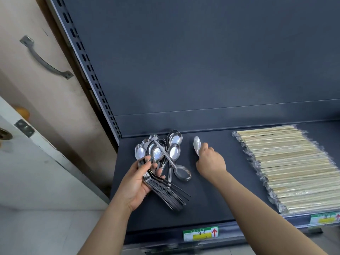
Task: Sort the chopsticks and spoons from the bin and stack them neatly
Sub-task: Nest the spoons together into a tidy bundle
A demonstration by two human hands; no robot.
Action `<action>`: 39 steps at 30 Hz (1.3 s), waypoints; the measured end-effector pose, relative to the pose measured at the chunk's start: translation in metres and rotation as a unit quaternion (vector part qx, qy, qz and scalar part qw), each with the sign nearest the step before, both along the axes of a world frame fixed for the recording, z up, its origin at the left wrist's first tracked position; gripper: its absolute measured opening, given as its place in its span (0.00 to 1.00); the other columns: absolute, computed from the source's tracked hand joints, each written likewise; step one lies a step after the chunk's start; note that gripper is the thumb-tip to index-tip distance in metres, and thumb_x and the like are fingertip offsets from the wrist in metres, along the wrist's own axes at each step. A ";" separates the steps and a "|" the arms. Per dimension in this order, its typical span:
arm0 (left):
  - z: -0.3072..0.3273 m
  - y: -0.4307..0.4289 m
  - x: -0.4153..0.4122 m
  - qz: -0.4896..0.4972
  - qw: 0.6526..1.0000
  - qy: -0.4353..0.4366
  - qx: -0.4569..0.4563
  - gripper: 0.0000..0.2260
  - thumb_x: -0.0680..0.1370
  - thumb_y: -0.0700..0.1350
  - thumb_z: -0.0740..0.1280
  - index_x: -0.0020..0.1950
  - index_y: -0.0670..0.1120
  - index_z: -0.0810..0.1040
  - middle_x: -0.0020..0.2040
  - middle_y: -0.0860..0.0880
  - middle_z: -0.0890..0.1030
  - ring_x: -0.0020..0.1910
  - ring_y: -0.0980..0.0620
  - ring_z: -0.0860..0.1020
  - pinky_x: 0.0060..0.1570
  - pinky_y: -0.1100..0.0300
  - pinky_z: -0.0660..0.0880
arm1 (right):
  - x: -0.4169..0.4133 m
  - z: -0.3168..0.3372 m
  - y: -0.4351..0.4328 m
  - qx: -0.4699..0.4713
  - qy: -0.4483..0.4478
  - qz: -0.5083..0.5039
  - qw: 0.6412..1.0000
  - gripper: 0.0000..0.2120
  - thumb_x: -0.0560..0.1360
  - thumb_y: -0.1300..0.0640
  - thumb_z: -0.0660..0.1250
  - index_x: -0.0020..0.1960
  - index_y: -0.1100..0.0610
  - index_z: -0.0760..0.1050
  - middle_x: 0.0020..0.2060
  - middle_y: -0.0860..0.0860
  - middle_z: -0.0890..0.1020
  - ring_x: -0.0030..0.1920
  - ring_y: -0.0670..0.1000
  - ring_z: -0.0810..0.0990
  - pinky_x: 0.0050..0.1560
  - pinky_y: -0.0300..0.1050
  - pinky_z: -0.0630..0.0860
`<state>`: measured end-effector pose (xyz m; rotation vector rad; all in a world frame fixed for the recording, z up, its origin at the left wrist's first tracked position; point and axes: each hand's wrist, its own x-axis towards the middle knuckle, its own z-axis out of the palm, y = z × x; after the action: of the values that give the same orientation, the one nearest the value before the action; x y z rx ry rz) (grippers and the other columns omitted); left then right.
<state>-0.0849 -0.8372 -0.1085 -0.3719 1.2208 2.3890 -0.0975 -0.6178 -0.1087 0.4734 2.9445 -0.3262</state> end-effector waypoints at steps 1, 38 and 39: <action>0.001 0.001 0.000 -0.001 1.000 0.001 -0.004 0.06 0.79 0.39 0.63 0.55 0.44 0.76 0.42 0.43 0.79 0.39 0.46 0.80 0.46 0.47 0.80 | 0.001 0.001 0.000 0.002 -0.004 0.006 1.000 0.08 0.76 0.64 0.58 0.54 0.61 0.64 0.54 0.58 0.77 0.52 0.59 0.78 0.42 0.44 0.67; 0.022 0.027 -0.009 -0.045 0.999 0.014 0.001 0.18 0.76 0.51 0.67 0.58 0.39 0.76 0.50 0.37 0.81 0.42 0.46 0.81 0.50 0.49 0.80 | 0.027 0.046 -0.013 -0.651 0.031 0.010 0.758 0.06 0.71 0.67 0.71 0.47 0.62 0.83 0.27 0.54 0.74 0.22 0.44 0.67 0.25 0.36 0.63; 0.022 0.028 -0.010 -0.055 0.998 0.024 0.002 0.16 0.76 0.50 0.66 0.56 0.39 0.78 0.52 0.37 0.81 0.43 0.46 0.82 0.51 0.50 0.80 | 0.031 0.045 -0.013 -0.665 0.012 0.018 0.746 0.08 0.71 0.67 0.71 0.50 0.63 0.82 0.32 0.54 0.82 0.26 0.44 0.76 0.30 0.36 0.70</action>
<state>-0.0951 -0.8097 -0.0866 -0.2418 1.2254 2.3182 -0.0663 -0.6310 -0.0637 0.1471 1.9047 -2.1087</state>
